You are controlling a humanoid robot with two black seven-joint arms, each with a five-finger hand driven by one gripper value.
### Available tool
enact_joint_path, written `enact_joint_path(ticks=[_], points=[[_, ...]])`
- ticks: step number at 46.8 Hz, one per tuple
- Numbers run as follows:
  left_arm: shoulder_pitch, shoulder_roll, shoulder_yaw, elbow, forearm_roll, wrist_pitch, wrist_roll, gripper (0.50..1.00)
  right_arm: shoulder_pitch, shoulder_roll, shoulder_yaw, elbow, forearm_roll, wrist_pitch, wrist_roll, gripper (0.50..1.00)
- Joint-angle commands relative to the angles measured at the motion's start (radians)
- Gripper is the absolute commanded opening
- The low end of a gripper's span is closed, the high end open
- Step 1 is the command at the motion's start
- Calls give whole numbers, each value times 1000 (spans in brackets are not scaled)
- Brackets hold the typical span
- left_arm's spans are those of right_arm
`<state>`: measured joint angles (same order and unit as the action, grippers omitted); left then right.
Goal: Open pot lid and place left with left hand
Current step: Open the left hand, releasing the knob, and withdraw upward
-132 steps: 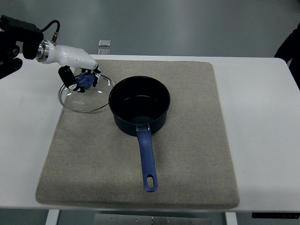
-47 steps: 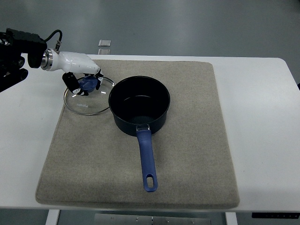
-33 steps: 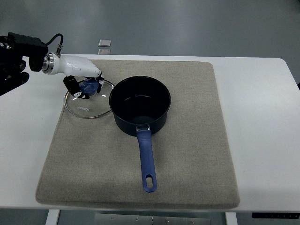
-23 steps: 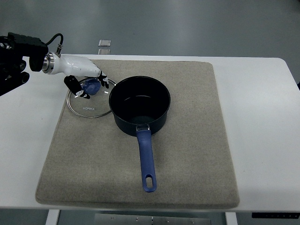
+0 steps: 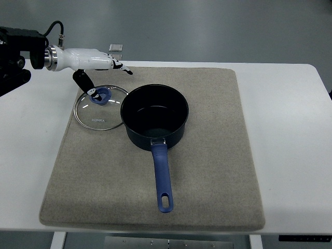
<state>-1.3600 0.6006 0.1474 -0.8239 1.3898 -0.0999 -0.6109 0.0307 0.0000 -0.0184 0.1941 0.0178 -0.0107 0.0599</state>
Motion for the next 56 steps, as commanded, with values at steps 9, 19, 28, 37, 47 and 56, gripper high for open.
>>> enact_joint_path(ticks=[9, 19, 28, 37, 47, 56], points=[[18, 1, -271, 49, -161, 6, 0, 986, 0, 0, 0, 1, 1, 0, 0, 917], [32, -61, -305, 172, -438, 6, 0, 981, 0, 0, 0, -1, -1, 0, 0, 917], [42, -150, -302, 347, -704, 8, 0, 981, 0, 0, 0, 1, -1, 0, 0, 917], [50, -203, -304, 459, -951, 16, 0, 979, 0, 0, 0, -1, -1, 0, 0, 917], [65, -208, -307, 465, -1130, 29, 0, 971, 0, 0, 0, -1, 1, 0, 0, 917], [108, -257, -307, 492, -1304, 46, 0, 956, 0, 0, 0, -1, -1, 0, 0, 917]])
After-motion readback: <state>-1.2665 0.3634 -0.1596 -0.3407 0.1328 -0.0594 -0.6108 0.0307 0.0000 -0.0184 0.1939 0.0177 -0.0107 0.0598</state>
